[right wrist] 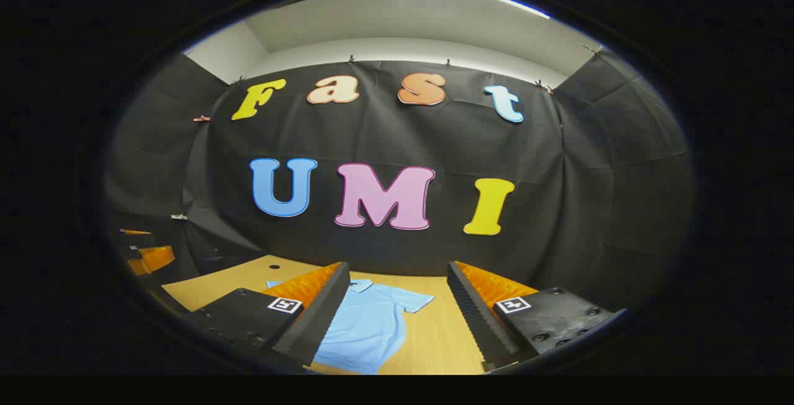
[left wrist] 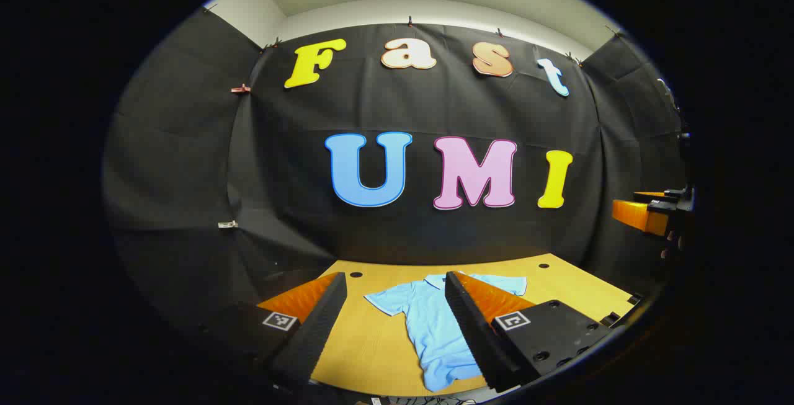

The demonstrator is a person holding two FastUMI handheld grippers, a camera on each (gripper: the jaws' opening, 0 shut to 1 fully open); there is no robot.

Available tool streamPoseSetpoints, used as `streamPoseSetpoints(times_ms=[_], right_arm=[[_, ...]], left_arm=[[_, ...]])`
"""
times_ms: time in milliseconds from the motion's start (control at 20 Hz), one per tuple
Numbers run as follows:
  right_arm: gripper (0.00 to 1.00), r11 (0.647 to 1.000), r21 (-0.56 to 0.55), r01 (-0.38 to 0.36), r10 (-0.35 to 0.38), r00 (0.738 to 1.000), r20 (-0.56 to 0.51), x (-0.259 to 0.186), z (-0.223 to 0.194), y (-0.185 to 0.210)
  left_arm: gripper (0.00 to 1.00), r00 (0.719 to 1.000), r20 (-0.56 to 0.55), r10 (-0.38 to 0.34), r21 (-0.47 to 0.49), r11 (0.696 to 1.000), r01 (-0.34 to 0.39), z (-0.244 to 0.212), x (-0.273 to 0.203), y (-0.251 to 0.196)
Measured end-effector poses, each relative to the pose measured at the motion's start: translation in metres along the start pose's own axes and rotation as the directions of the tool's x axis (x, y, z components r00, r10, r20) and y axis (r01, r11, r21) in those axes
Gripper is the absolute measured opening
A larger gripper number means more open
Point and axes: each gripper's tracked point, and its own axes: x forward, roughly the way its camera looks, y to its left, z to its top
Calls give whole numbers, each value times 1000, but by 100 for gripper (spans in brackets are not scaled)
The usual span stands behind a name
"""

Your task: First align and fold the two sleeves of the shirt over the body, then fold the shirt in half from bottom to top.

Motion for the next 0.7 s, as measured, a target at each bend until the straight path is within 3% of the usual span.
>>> streamPoseSetpoints(times_ms=[350,700], right_arm=[[97,1000,25,0,1,1000,-20,56,-17,-15],[97,999,36,-4,7,997,-76,92,-47,-31]], left_arm=[[100,1000,-20,-6,-20,1000,6,1,66,-25],[100,996,-83,18,-4,1000,-18,-17,99,-29]])
